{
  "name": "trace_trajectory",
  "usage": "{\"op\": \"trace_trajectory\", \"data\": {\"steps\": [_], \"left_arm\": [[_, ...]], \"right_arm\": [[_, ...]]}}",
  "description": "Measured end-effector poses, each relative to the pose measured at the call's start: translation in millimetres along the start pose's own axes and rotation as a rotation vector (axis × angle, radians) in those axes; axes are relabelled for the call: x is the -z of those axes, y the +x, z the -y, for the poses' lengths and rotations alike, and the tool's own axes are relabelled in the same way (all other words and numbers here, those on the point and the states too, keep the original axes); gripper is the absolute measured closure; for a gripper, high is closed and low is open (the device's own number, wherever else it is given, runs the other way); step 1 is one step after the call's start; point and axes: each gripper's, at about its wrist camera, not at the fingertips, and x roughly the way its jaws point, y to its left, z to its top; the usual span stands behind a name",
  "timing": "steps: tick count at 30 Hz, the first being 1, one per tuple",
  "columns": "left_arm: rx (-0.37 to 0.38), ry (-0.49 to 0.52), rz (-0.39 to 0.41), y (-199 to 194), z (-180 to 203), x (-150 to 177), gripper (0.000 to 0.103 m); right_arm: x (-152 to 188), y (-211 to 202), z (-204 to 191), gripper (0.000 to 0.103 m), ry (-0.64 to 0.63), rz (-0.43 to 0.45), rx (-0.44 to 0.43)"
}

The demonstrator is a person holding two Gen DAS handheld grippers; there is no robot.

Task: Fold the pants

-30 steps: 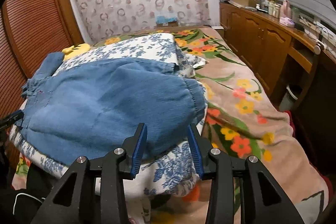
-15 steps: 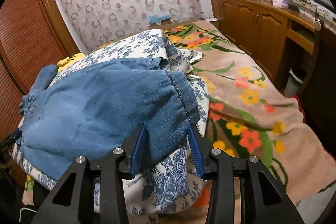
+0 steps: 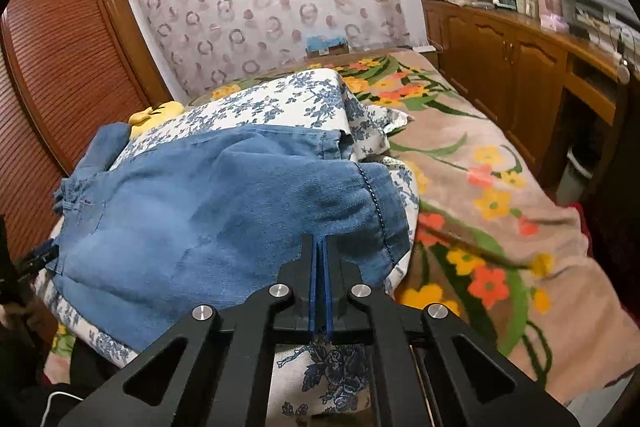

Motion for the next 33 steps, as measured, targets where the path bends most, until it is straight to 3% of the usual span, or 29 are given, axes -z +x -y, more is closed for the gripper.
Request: {"op": "trace_trajectory", "data": {"steps": [7, 15, 27, 33], "left_arm": [[-0.001, -0.002, -0.003, -0.2, 1.5, -1.8, 0.024], [0.036, -0.02, 0.012, -15.3, -3.6, -6.9, 0.024], [0.031, -0.024, 0.049, -39.4, -14.2, -9.2, 0.024], [0.026, -0.036, 0.054, -41.2, -14.4, -10.8, 0.024]], "right_arm": [[-10.6, -17.5, -14.8, 0.102, -0.047, 0.067, -0.041], [-38.2, -28.7, -81.7, 0.102, -0.218, 0.124, -0.164], [-61.7, 6.4, -211.5, 0.102, -0.426, 0.096, -0.444], [-65.7, 47.0, -235.2, 0.102, -0.462, 0.038, -0.469]]}}
